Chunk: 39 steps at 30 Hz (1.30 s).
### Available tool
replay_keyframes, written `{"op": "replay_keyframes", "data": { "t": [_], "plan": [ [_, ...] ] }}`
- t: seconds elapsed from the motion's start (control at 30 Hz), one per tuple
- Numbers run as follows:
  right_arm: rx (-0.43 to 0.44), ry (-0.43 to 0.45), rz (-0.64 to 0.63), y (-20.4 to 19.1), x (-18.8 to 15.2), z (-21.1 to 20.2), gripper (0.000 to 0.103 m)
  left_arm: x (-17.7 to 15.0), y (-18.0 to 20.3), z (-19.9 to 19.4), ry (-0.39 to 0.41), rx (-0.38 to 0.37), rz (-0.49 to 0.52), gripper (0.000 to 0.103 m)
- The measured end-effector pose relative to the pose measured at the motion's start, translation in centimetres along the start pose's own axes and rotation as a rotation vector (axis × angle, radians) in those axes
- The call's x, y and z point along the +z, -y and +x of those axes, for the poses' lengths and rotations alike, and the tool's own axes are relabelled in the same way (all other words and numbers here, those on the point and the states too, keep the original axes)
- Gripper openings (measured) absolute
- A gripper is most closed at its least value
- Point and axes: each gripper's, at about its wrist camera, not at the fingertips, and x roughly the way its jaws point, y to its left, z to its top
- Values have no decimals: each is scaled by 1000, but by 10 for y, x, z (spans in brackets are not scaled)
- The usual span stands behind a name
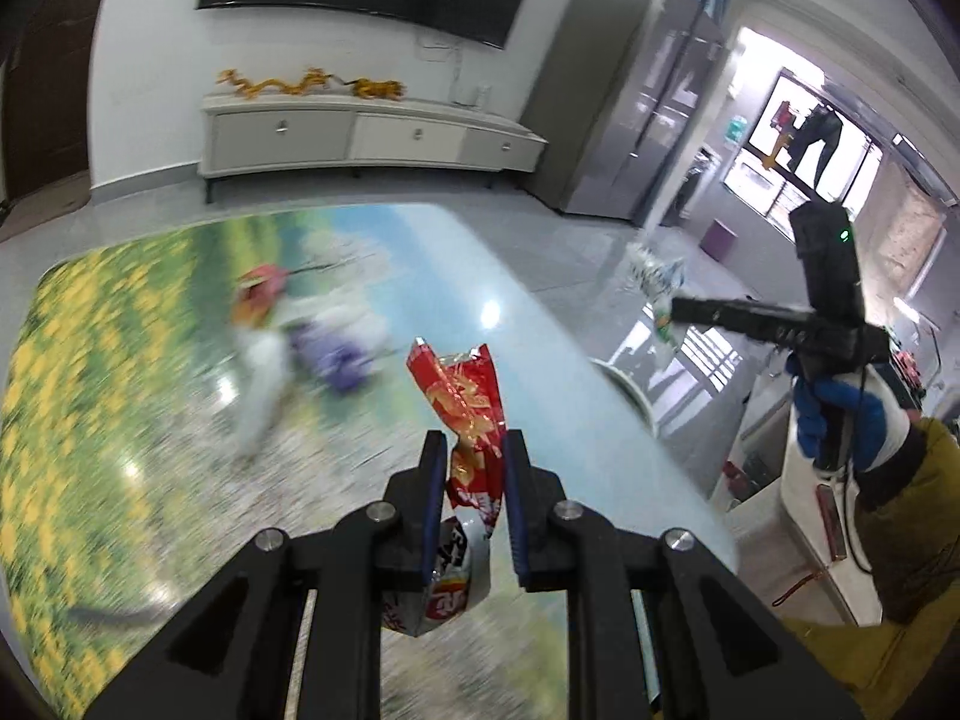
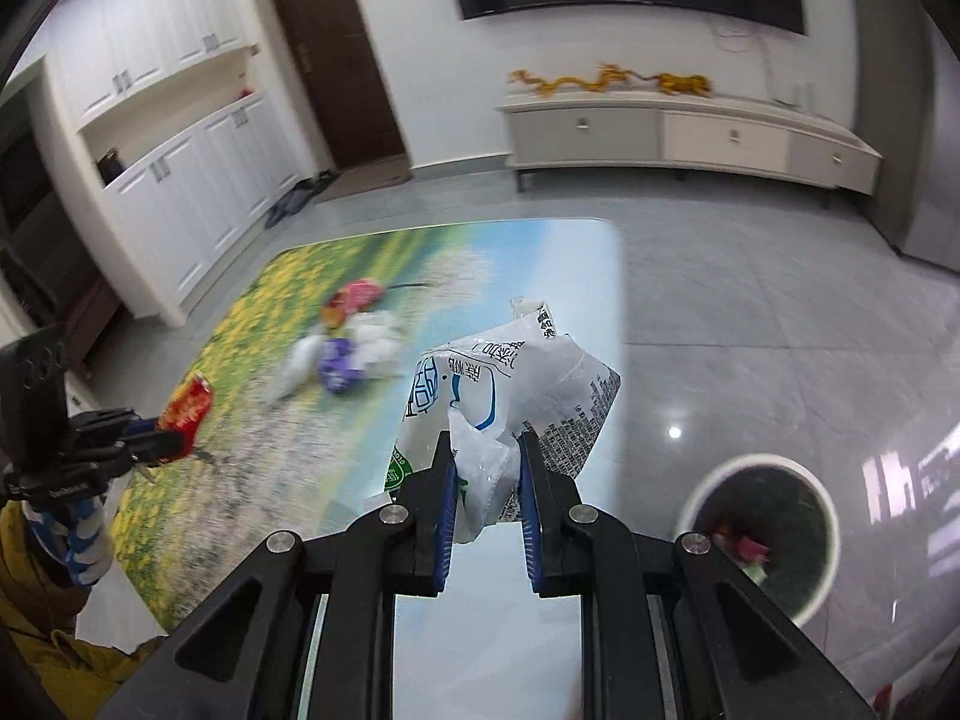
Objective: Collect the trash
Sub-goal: 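Carry red chip bag and white bag over the bin and open both tools, then return to table and grasp clear plastic bag with left tool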
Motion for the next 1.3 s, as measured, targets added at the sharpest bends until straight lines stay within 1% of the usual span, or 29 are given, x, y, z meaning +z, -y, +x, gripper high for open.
{"op": "replay_keyframes", "data": {
  "t": [0.23,0.4,0.47,0.6,0.63,0.7,0.77,0.8,0.83,0.87,0.9,0.93,1.03,1.13,1.23,1.3],
  "plan": [
    [-88,-19,118,91,-27,-3,18,50,82,72,-62,-56,78,17],
    [-148,-31,203,152,-41,0,19,88,138,135,-110,-83,129,17],
    [-172,-36,244,178,-44,4,19,103,163,166,-130,-96,146,17],
    [-190,-47,297,211,-45,17,19,119,195,217,-164,-110,156,18],
    [-195,-52,302,218,-45,21,19,123,203,231,-174,-117,153,20],
    [-198,-63,306,226,-46,29,20,127,212,253,-176,-111,147,20],
    [-211,-76,319,233,-48,39,23,131,216,272,-191,-132,122,22],
    [-225,-80,326,236,-49,43,26,134,218,286,-208,-152,94,27],
    [-239,-86,335,240,-51,46,29,135,219,294,-213,-159,79,37],
    [-248,-91,347,245,-53,49,33,136,220,302,-213,-163,66,43],
    [-256,-93,358,248,-55,50,40,135,222,306,-213,-165,59,50],
    [-269,-92,370,252,-57,49,43,135,224,309,-216,-167,54,51],
    [-283,-82,386,255,-61,42,43,131,230,304,-214,-172,68,51],
    [-293,-62,378,250,-61,29,43,129,233,288,-183,-142,111,51],
    [-275,-21,359,233,-55,14,43,122,225,260,-148,-110,129,51],
    [-257,6,329,215,-49,5,43,119,219,239,-117,-80,150,50]
  ]
}}
